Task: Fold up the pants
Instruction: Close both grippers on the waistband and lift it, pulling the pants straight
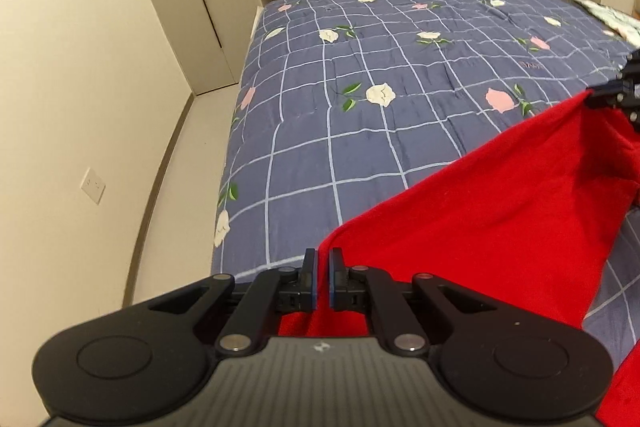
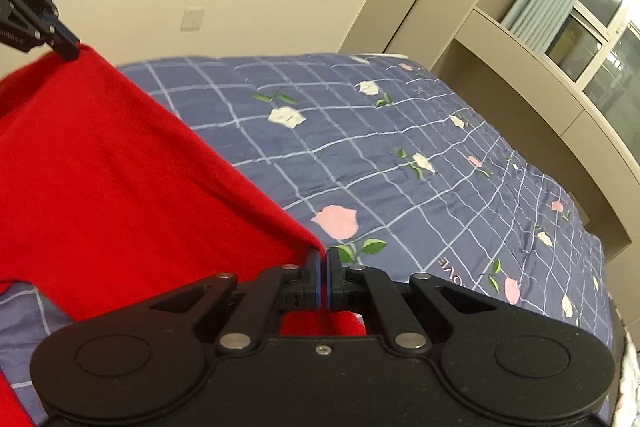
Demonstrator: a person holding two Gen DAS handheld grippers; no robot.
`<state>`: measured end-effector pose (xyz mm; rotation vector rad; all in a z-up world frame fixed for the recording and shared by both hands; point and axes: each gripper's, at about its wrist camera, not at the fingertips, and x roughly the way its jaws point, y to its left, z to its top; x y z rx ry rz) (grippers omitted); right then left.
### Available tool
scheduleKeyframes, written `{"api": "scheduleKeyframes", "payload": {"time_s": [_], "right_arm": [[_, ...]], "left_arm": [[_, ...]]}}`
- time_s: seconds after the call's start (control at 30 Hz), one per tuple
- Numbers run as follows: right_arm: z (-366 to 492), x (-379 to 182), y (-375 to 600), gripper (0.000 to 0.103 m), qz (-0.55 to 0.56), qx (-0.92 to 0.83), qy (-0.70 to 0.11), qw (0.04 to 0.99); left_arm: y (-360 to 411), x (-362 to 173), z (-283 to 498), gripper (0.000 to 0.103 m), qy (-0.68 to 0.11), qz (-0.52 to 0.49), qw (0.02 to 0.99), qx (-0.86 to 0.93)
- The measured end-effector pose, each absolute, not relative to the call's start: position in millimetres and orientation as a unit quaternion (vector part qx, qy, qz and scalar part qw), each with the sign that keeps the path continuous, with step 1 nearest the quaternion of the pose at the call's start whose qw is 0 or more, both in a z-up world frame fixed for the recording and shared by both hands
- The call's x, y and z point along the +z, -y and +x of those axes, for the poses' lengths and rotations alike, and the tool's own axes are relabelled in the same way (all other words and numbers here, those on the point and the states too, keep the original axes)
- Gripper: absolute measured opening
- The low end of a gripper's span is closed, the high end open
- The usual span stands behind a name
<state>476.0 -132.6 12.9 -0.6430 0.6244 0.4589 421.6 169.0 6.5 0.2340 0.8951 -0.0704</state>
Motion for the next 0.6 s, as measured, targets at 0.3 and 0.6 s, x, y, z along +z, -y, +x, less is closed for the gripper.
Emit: {"api": "scheduleKeyframes", "payload": {"time_s": [0.3, 0.6], "right_arm": [[422, 41, 156, 0.001, -0.274, 0.224, -0.257, 0.899], [298, 71, 194, 0.001, -0.239, 0.244, -0.208, 0.917]], "left_arm": [[-170, 41, 377, 0.004, -0.380, 0.088, 0.919, -0.047], [-140, 73, 255, 0.004, -0.309, 0.145, 0.936, -0.081]]}}
